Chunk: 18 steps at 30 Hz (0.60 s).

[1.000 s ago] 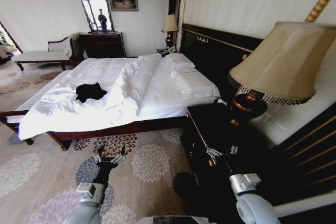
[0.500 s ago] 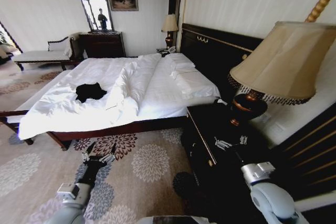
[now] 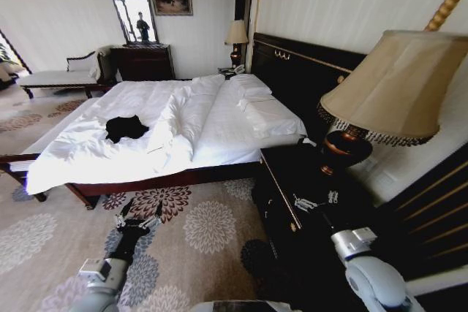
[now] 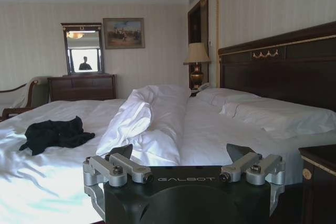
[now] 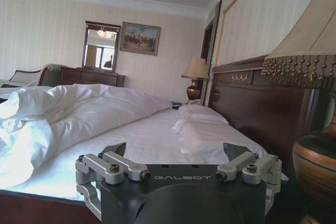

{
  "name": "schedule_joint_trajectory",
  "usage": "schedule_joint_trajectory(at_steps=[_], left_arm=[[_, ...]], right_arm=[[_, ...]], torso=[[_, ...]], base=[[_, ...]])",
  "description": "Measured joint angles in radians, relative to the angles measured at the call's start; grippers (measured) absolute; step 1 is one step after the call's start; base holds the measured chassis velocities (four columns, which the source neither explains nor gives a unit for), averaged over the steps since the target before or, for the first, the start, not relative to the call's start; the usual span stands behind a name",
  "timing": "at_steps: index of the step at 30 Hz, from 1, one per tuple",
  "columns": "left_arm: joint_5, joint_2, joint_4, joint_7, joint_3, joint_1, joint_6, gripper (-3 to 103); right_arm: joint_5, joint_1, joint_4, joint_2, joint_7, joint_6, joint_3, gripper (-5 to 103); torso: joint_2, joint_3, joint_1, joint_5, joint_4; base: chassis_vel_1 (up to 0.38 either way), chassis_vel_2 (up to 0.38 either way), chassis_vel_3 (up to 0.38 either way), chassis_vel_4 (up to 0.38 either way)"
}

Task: Fold the clothes on the bed.

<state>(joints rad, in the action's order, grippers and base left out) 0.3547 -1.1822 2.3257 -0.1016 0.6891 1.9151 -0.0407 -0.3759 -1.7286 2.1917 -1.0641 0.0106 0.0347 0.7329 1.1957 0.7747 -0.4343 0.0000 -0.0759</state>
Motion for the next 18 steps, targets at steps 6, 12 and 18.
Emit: schedule_joint_trajectory(at_steps=[6, 12, 18], left_arm=[[0.001, -0.003, 0.005, -0.017, -0.014, -0.022, 0.019, 100], [-0.013, -0.009, 0.003, -0.017, -0.023, -0.014, 0.019, 100], [-0.005, -0.011, 0.001, -0.017, -0.015, -0.024, 0.019, 100]], right_arm=[[0.015, -0.003, 0.000, -0.021, 0.003, 0.002, -0.009, 100], [0.022, -0.003, 0.000, -0.033, 0.005, 0.003, -0.012, 100], [0.030, -0.005, 0.000, -0.035, 0.005, 0.004, -0.014, 100]], torso=[[0.000, 0.000, 0.000, -0.0001, -0.0002], [0.000, 0.000, 0.000, 0.0000, 0.0001], [0.000, 0.000, 0.000, -0.0001, 0.0000]], base=[[-0.027, 0.020, 0.021, -0.024], [-0.073, 0.077, 0.084, -0.073], [-0.095, 0.098, 0.106, -0.106]])
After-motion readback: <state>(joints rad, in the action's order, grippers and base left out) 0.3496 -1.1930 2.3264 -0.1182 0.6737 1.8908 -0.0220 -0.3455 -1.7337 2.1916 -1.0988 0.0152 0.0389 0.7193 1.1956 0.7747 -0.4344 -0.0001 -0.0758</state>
